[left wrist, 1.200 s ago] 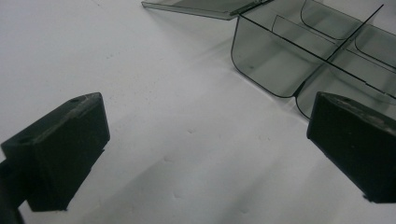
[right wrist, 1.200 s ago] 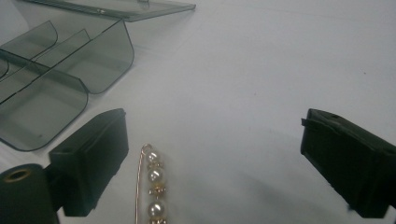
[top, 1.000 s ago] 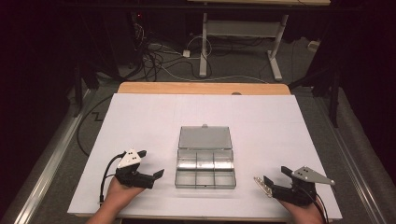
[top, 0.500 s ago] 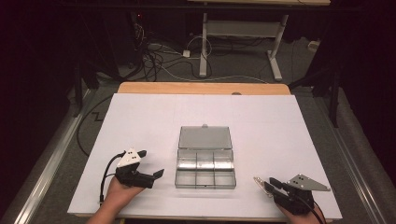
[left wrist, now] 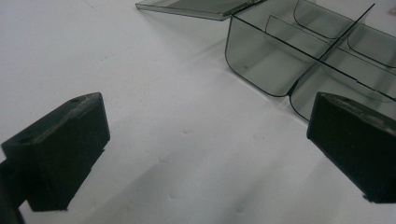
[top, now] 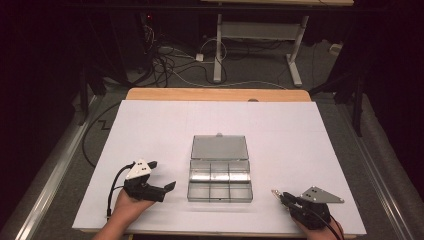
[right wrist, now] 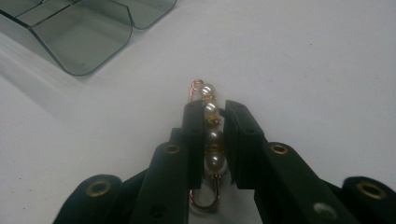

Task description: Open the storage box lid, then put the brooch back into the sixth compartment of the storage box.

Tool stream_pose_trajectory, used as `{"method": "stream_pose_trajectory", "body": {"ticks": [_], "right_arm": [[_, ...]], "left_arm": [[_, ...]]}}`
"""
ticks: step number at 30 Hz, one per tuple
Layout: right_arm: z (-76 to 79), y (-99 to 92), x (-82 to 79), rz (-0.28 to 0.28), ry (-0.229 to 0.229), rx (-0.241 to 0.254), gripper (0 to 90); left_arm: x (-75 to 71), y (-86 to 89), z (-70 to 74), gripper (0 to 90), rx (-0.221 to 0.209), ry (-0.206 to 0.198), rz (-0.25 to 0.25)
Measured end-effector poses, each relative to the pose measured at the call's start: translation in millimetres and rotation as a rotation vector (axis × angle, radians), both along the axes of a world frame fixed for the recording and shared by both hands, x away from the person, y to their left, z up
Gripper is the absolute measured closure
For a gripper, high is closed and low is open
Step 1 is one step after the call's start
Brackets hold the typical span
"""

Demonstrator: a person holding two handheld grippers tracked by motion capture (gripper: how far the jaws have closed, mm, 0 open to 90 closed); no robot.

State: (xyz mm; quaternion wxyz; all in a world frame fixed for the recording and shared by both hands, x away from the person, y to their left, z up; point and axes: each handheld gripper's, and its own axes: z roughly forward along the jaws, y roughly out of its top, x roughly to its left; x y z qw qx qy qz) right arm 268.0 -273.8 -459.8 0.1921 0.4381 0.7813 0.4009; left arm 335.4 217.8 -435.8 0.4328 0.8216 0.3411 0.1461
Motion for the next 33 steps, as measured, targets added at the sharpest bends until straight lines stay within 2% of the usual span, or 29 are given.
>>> {"method": "stream_pose_trajectory", "body": {"ticks": [7, 19, 33], "right_arm": [[-0.2, -0.2, 0.4, 0.004, -0.003, -0.003, 81.2], [1.1, -7.0, 1.2, -0.003, 0.000, 0.061, 81.5], [12.5, -7.3, 0.6, 0.007, -0.040, 0.087, 81.7]], "left_arm": [[0.3, -0.5, -0.1, 0.0, 0.003, 0.004, -0.009], [0.1, -0.9, -0.1, 0.0, 0.006, 0.002, -0.009], [-0.8, -0.9, 0.0, 0.0, 0.007, -0.005, -0.011]]}}
